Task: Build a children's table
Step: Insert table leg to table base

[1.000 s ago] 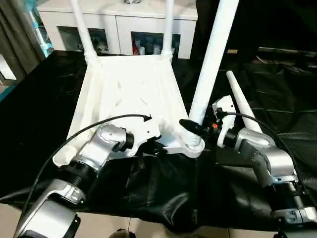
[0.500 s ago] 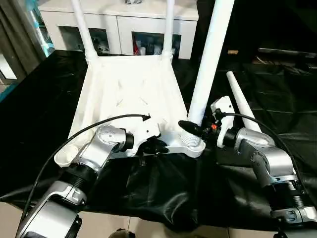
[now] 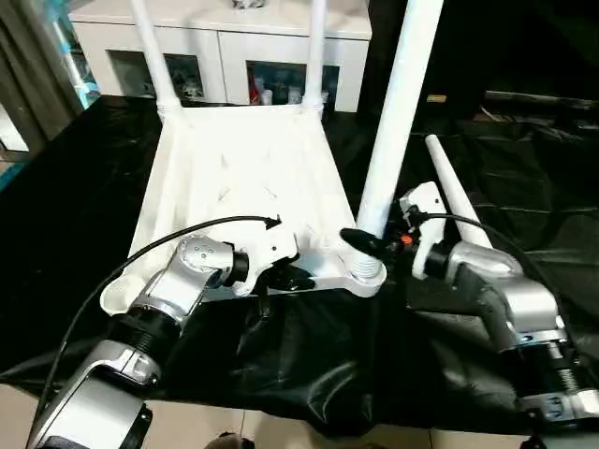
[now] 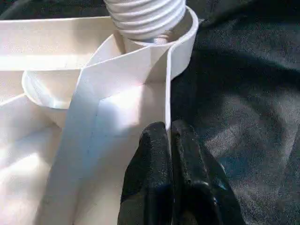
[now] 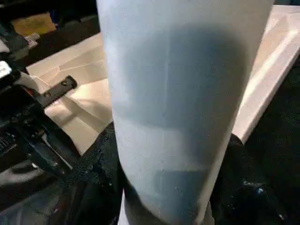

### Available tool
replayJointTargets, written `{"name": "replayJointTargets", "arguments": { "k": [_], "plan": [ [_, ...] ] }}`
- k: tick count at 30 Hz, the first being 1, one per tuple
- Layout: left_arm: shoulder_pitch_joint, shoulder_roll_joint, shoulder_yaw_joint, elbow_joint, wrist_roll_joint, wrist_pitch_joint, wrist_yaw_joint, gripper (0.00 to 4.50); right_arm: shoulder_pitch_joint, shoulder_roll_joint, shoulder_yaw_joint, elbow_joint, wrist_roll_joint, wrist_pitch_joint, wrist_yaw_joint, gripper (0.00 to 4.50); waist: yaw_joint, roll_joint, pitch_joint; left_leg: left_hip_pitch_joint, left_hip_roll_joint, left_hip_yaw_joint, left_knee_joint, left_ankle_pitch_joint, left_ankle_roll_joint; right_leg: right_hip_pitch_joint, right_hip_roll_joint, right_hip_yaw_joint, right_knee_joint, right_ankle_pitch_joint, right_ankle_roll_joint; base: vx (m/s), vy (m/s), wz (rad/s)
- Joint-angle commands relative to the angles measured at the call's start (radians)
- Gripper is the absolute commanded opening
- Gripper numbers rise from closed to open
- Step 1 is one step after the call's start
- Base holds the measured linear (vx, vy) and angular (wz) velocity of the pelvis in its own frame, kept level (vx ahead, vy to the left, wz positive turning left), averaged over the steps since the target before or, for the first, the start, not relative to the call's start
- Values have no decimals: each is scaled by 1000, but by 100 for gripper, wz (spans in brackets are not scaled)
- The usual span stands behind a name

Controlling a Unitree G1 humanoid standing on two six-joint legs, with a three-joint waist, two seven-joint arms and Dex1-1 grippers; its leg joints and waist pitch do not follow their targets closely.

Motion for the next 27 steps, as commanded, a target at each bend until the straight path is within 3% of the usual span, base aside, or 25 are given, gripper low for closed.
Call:
{"name": "replayJointTargets", "arguments": {
  "k": [1,7,9,13,21,27],
  "plan": [
    [-8,11,-12,27,29,11,6,0,4,-8,12,25,-19,19,2,193,7,-8,-74,35,58,-37,-70,-250,2,37,-67,46,-76,-219,-220,0,0,0],
    [-20,3,-4,33,23,18,0,0,5,-15,18,23,-12,49,13,193,6,-8,-72,39,59,-40,-74,-291,-17,35,-67,45,-82,-281,-206,0,0,0],
    [-36,1,1,54,21,9,-8,0,8,-31,23,12,1,90,32,193,7,-5,-74,40,59,-40,-73,-289,-19,35,-67,45,-82,-271,-205,0,0,0],
    [-47,0,2,63,18,6,-14,0,6,-36,21,13,4,98,38,192,6,-7,-74,35,58,-41,-73,-280,-17,38,-67,44,-79,-249,-211,0,0,0],
    [-61,1,4,76,17,1,-24,0,-4,-38,16,20,0,104,42,191,7,-7,-74,38,60,-40,-74,-289,-20,36,-68,44,-80,-252,-218,0,0,0],
    [-74,0,9,94,16,-8,-35,0,-35,11,-39,101,37,75,23,191,9,-4,-73,39,60,-42,-75,-304,-28,36,-70,44,-82,-268,-221,0,0,0]
  ]
}}
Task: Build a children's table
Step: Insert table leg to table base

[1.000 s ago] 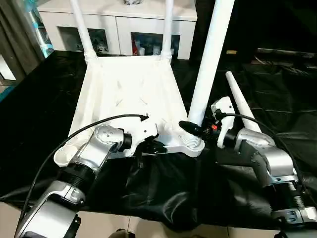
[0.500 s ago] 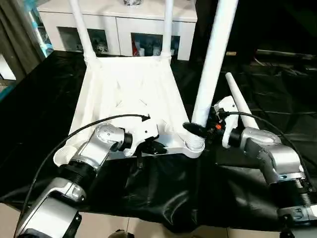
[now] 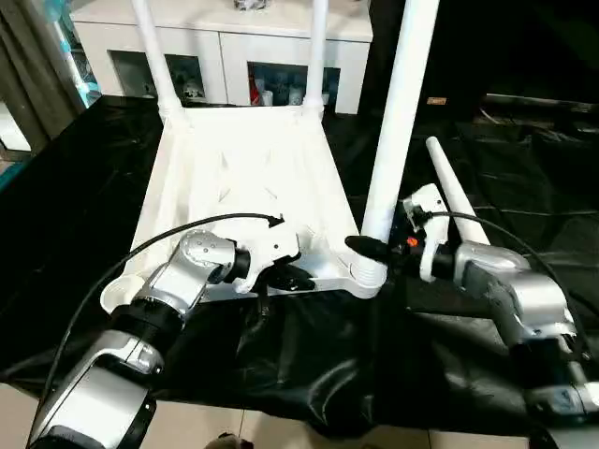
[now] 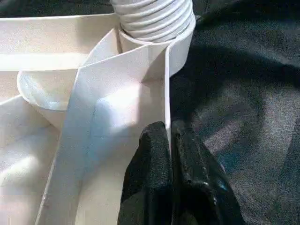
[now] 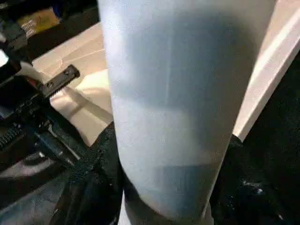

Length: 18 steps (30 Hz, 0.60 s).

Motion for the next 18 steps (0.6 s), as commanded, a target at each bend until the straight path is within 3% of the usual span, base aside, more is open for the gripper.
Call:
{"name": "replayJointTargets", "arguments": {
  "k": [1,3,7,11,12,14,16,18],
  "plan": [
    [-22,11,9,14,17,0,5,0,-7,8,-19,30,10,1,-10,191,7,-1,-71,38,60,-41,-75,-306,-28,34,-69,44,-81,-267,-221,0,0,0],
    [-24,12,10,16,17,-1,4,0,-9,26,-56,63,37,-1,-22,191,5,-1,-70,39,60,-42,-75,-321,-30,34,-71,44,-84,-283,-222,0,0,0],
    [-29,16,13,20,17,-4,2,0,18,51,-112,108,71,-22,-43,191,6,8,-70,39,60,-44,-77,-338,-42,34,-71,43,-85,-291,-221,0,0,0],
    [-39,15,18,34,20,-12,13,0,71,70,-127,123,73,-70,-39,191,5,8,-70,42,61,-44,-79,-361,-48,30,-71,43,-87,-292,-219,0,0,0],
    [-46,12,20,45,21,-15,19,0,99,82,-130,128,73,-97,-39,191,6,13,-71,42,61,-44,-79,-362,-49,31,-72,43,-88,-286,-219,0,0,0],
    [-47,12,20,46,21,-15,19,0,101,83,-130,128,73,-99,-39,191,5,10,-70,42,60,-45,-80,-374,-50,32,-71,42,-88,-291,-221,0,0,0],
    [-54,8,21,56,22,-19,25,0,127,100,-139,141,71,-139,-45,191,6,16,-69,43,60,-46,-82,-380,-51,31,-70,42,-87,-298,-222,0,0,0],
    [-57,7,22,61,23,-21,28,0,137,108,-144,147,70,-156,-48,191,6,14,-66,46,61,-47,-82,-410,-55,26,-73,43,-94,-329,-216,0,0,0]
  ]
}}
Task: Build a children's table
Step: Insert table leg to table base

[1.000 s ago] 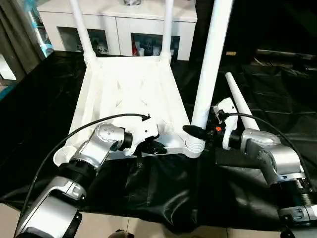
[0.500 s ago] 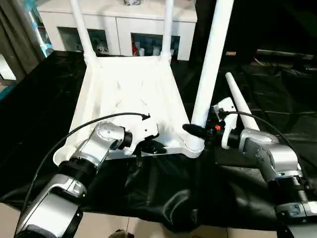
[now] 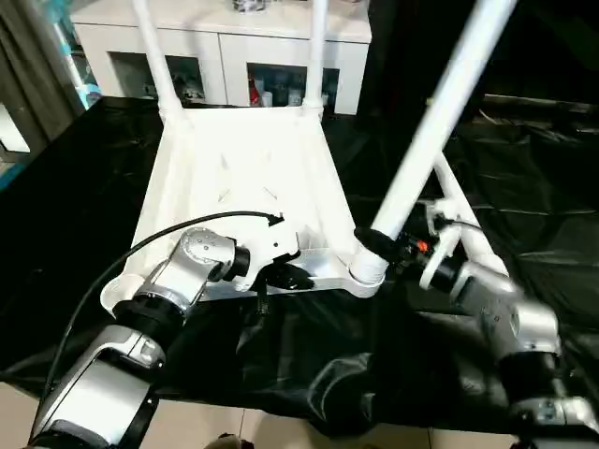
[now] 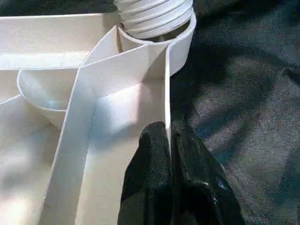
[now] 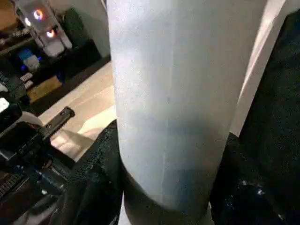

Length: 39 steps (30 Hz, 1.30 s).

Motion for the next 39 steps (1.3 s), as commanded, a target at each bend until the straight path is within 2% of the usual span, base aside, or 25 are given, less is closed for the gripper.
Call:
{"name": "replayJointTargets", "arguments": {
  "k": [1,2,6,9,13,14,15,18,20,21,22,23,25,26,28,29,31,37,39],
  "plan": [
    [-34,17,22,9,17,-7,31,0,47,0,1,63,-27,-4,-25,191,4,9,-65,43,61,-48,-83,-421,-57,27,-73,42,-94,-354,-209,0,0,0],
    [-34,17,22,9,17,-7,31,0,47,0,1,63,-27,-4,-25,191,3,10,-64,45,61,-48,-83,-428,-58,24,-73,42,-96,-367,-207,0,0,0],
    [-43,11,25,26,20,-14,42,0,96,28,-11,79,-26,-87,-25,191,1,14,-61,50,61,-53,-85,-482,-69,20,-77,42,-106,-431,-186,0,0,0],
    [-48,9,28,36,21,-18,48,0,115,42,-22,86,-22,-126,-23,191,-1,14,-60,48,62,-56,-89,-493,-68,21,-76,42,-107,-439,-183,0,0,0],
    [-56,7,31,51,24,-25,52,0,136,41,8,81,-56,-183,1,191,-1,15,-57,52,62,-56,-90,-518,-71,17,-75,42,-111,-456,-182,0,0,0],
    [-56,7,31,51,24,-25,52,0,136,41,8,81,-56,-183,1,191,-3,14,-55,53,61,-57,-90,-535,-72,16,-75,41,-114,-486,-175,0,0,0],
    [-58,6,31,56,25,-29,53,0,137,27,43,74,-92,-197,4,191,-4,14,-52,53,60,-60,-90,-550,-73,17,-77,39,-117,-529,-162,0,0,0],
    [-60,7,31,63,27,-36,53,0,131,6,96,63,-140,-222,16,190,-8,14,-50,59,59,-69,-89,-577,-79,15,-81,32,-129,-616,-124,0,0,0],
    [-60,7,30,65,28,-40,54,0,122,-5,116,60,-157,-222,19,190,-9,16,-50,60,61,-71,-94,-579,-79,16,-80,30,-133,-608,-121,0,0,0],
    [-59,8,29,64,29,-42,53,0,114,-14,131,62,-173,-222,21,190,-9,17,-52,57,62,-73,-98,-573,-80,21,-79,29,-130,-580,-126,0,0,0],
    [-56,8,28,62,29,-44,53,0,100,-26,151,67,-194,-227,30,190,-10,18,-50,56,63,-73,-100,-578,-81,20,-78,29,-129,-570,-129,0,0,0],
    [-55,8,28,61,30,-45,53,0,91,-32,162,72,-205,-230,34,190,-10,10,-51,59,62,-71,-98,-582,-80,16,-78,30,-127,-558,-136,0,0,0],
    [-52,8,27,58,31,-48,51,0,72,-40,174,82,-221,-229,40,190,-14,13,-50,59,62,-70,-99,-589,-78,16,-79,32,-128,-553,-143,0,0,0],
    [-50,8,26,57,33,-53,50,0,58,-45,183,89,-226,-227,46,190,-16,5,-50,59,62,-70,-100,-595,-76,16,-77,31,-130,-552,-144,0,0,0],
    [-46,8,24,54,34,-57,47,0,40,-55,196,97,-231,-219,59,190,-16,8,-48,62,62,-70,-98,-603,-75,13,-79,30,-130,-564,-144,0,0,0],
    [-43,9,23,49,34,-59,42,0,26,-63,207,105,-236,-211,75,190,-19,4,-48,62,62,-71,-99,-606,-75,14,-79,28,-132,-570,-141,0,0,0],
    [-41,9,22,47,33,-61,38,0,16,-68,215,113,-241,-207,87,190,-22,7,-48,60,62,-72,-100,-610,-75,15,-79,28,-132,-570,-137,0,0,0],
    [-32,15,14,27,31,-77,1,0,-46,-91,259,204,-271,-217,186,190,-24,3,-48,64,61,-67,-97,-604,-67,9,-80,33,-135,-556,-148,0,0,0],
    [-31,19,12,20,26,-88,-21,0,-71,-94,268,249,-274,-234,209,190,-25,3,-49,57,62,-68,-98,-584,-61,16,-81,33,-130,-537,-160,0,0,0]
  ]
}}
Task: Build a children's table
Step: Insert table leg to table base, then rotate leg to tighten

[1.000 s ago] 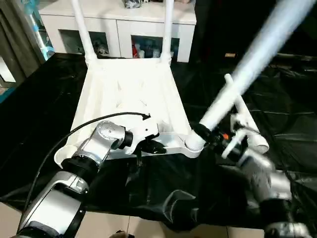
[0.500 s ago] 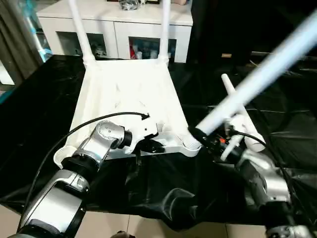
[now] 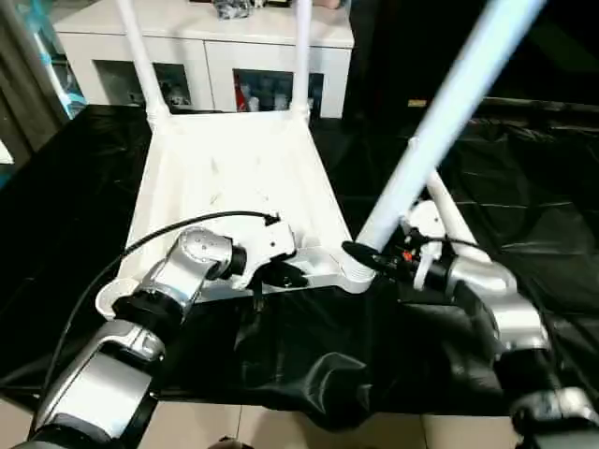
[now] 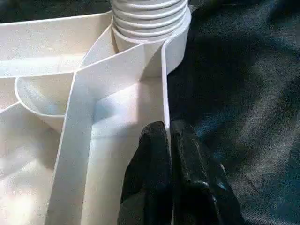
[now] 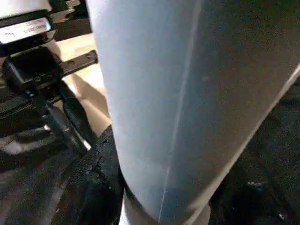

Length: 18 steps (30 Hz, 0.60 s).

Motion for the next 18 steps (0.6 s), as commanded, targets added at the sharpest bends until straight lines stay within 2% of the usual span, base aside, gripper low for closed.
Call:
{"name": "replayJointTargets", "arguments": {
  "k": [1,2,7,8,10,12,14,18],
  "plan": [
    [-11,8,6,-51,-8,-33,-31,0,29,-4,66,110,-52,42,46,190,0,0,-51,43,67,-54,-91,-579,-60,2,-81,42,-92,-524,-170,0,0,0],
    [-10,10,5,-54,-10,-37,-40,0,21,-4,63,121,-51,41,57,190,1,0,-51,45,68,-52,-90,-577,-59,0,-80,43,-90,-511,-179,0,0,0],
    [-11,28,-2,-93,-27,-32,-116,0,-40,-20,68,193,-48,34,147,190,5,-4,-56,40,72,-47,-93,-537,-55,6,-77,45,-75,-426,-218,0,0,0],
    [-12,32,-4,-99,-27,-33,-126,0,-50,-24,71,205,-50,30,166,190,7,-2,-57,37,72,-44,-94,-518,-53,9,-76,46,-73,-402,-227,0,0,0],
    [-14,41,-9,-107,-25,-40,-147,0,-64,-30,79,221,-56,22,198,190,13,-7,-59,37,73,-38,-92,-475,-40,12,-76,48,-69,-362,-240,0,0,0],
    [-18,52,-18,-118,-21,-45,-170,0,-79,-37,90,232,-63,7,240,190,18,-6,-60,31,74,-35,-93,-434,-30,17,-75,48,-64,-333,-246,0,0,0],
    [-18,58,-22,-129,-19,-46,-185,0,-84,-41,97,232,-68,-3,263,190,26,-8,-63,34,75,-32,-90,-404,-22,17,-76,49,-61,-306,-251,0,0,0],
    [-17,70,-31,-151,-19,-51,-225,0,-88,-45,115,235,-80,-49,316,190,36,-9,-66,32,75,-27,-87,-337,-4,21,-72,49,-52,-231,-269,0,0,0]
  ]
}}
